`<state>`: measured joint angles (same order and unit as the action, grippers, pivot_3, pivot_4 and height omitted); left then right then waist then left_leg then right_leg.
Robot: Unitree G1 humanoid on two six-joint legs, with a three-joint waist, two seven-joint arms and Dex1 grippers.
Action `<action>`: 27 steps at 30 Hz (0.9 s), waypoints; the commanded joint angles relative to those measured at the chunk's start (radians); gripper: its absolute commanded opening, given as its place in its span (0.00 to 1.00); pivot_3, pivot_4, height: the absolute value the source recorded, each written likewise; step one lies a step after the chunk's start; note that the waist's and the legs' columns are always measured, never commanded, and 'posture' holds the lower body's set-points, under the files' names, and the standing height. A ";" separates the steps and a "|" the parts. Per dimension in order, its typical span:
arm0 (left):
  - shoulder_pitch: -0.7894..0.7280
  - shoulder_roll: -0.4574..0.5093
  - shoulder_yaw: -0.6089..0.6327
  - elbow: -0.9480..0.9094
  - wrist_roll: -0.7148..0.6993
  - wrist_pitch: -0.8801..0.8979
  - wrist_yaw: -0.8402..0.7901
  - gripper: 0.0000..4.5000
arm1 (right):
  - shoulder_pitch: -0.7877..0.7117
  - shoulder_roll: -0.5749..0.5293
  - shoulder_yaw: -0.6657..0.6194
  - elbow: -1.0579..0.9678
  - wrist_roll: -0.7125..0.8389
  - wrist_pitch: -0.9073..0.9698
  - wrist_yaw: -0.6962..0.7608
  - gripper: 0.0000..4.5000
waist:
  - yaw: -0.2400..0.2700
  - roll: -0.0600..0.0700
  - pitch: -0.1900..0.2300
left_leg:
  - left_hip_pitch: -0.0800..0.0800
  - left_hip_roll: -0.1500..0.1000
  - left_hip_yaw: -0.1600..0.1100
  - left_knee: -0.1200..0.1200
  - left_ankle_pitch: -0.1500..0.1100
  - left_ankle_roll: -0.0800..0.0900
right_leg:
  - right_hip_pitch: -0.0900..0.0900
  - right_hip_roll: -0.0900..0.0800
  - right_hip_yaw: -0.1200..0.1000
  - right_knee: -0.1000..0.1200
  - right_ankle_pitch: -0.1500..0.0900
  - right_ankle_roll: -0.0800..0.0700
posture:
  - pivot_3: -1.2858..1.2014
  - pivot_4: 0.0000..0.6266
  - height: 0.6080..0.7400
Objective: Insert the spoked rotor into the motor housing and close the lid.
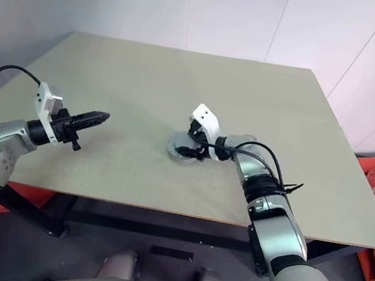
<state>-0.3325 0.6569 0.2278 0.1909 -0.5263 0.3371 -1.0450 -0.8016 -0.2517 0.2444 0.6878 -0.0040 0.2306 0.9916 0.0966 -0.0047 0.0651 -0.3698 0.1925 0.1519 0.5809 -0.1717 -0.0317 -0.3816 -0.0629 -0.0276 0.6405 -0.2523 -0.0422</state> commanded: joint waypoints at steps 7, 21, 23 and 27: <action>-0.013 0.012 0.018 -0.029 -0.014 0.008 -0.003 0.00 | 0.010 -0.008 0.040 0.014 -0.038 -0.008 -0.009 0.69 | 0.000 0.000 0.000 | 0.002 0.000 0.000 0.000 0.000 0.001 | 0.002 0.000 0.000 0.000 0.000 0.000 | 0.52 0.00 1.00; -0.073 -0.109 -0.055 -0.054 -0.046 0.119 0.065 0.09 | 0.010 -0.005 0.040 0.012 -0.033 0.001 -0.004 0.69 | 0.000 0.000 0.000 | 0.002 0.000 0.000 0.000 -0.001 0.002 | 0.002 0.000 0.000 0.000 0.000 0.000 | 0.52 0.00 1.00; -0.093 -0.140 -0.078 -0.039 -0.024 0.093 0.075 0.20 | 0.009 -0.004 0.040 0.012 -0.034 0.001 -0.005 0.69 | 0.000 0.000 0.000 | 0.002 0.000 0.000 0.000 -0.001 0.002 | 0.002 0.000 0.000 0.000 0.000 0.000 | 0.52 0.00 1.00; -0.138 -0.210 -0.124 0.010 0.020 0.036 0.094 0.49 | 0.004 -0.003 0.040 0.015 -0.035 -0.001 -0.006 0.69 | 0.000 0.000 0.000 | 0.002 0.000 0.000 0.000 -0.001 0.001 | 0.002 0.000 0.000 0.000 0.000 0.000 | 0.52 0.00 1.00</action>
<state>-0.4371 0.4551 0.1134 0.1927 -0.5327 0.4228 -0.9693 -0.8025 -0.2536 0.2602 0.6892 -0.0112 0.2216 0.9843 0.0964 -0.0048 0.0651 -0.3677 0.1924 0.1519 0.5809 -0.1722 -0.0309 -0.3790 -0.0630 -0.0273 0.6403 -0.2524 -0.0422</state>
